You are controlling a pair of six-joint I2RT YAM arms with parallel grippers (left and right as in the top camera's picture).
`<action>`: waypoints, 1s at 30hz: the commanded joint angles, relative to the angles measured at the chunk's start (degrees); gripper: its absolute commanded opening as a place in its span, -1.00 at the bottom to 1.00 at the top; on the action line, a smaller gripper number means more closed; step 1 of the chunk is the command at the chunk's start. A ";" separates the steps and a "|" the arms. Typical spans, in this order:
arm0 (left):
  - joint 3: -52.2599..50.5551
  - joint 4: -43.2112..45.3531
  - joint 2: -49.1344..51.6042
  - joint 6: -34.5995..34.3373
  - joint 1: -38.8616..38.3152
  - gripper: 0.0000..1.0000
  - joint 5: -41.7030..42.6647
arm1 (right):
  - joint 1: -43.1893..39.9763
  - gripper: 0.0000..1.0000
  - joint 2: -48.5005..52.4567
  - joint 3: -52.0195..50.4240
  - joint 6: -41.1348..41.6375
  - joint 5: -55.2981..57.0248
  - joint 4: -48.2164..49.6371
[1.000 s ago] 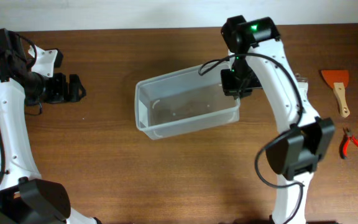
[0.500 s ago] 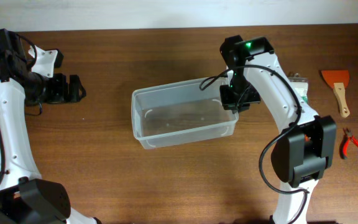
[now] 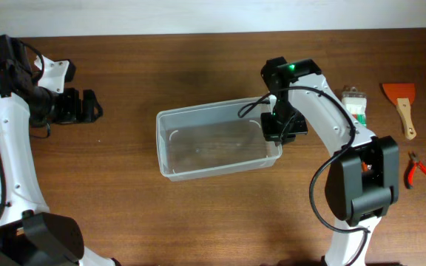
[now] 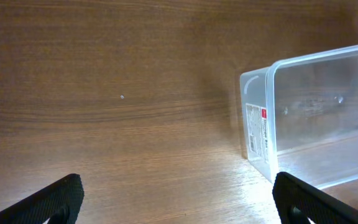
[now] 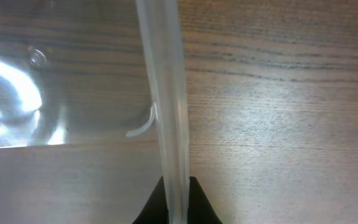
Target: Pack container
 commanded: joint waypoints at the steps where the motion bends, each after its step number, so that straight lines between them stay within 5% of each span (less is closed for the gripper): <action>1: 1.42 -0.44 0.31 -0.63 0.24 0.99 1.07 | 0.11 -0.92 -0.50 -0.94 3.91 -0.83 -0.09; 30: 1.42 -0.87 0.31 -1.68 0.26 0.99 1.07 | 2.75 -0.92 -0.50 -1.16 4.59 -2.67 -0.26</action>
